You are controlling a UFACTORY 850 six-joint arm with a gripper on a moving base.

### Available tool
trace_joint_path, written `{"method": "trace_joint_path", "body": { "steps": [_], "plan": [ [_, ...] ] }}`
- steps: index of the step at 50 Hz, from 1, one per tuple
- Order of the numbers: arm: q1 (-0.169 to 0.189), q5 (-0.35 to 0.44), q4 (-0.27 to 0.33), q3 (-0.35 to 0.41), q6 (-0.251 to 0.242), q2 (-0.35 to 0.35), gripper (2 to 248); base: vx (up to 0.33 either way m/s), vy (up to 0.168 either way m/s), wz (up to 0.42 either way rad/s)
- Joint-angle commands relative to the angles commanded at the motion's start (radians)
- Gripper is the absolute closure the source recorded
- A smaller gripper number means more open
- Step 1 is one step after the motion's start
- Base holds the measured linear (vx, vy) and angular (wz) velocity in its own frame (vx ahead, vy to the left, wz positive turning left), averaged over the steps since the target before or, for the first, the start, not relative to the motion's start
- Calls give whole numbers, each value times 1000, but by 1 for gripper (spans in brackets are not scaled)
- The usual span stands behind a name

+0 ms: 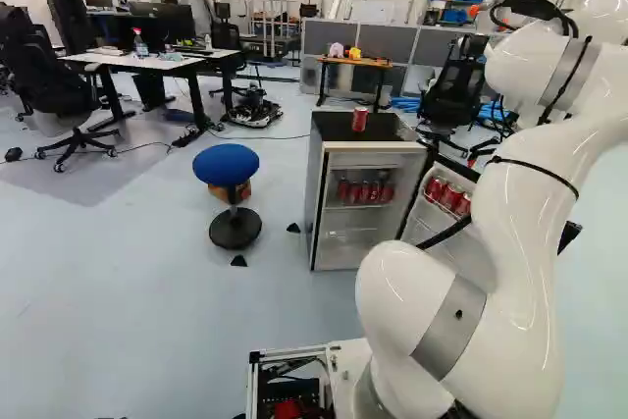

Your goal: Grab a drink from the fridge

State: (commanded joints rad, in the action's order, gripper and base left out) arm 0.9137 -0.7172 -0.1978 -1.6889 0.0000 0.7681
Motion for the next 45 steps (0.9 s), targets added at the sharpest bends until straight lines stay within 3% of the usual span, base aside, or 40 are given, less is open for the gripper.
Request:
{"method": "trace_joint_path", "body": {
  "steps": [45],
  "plan": [
    [18,-149,0,55,0,-34,3,0,0,0]
  ]
}}
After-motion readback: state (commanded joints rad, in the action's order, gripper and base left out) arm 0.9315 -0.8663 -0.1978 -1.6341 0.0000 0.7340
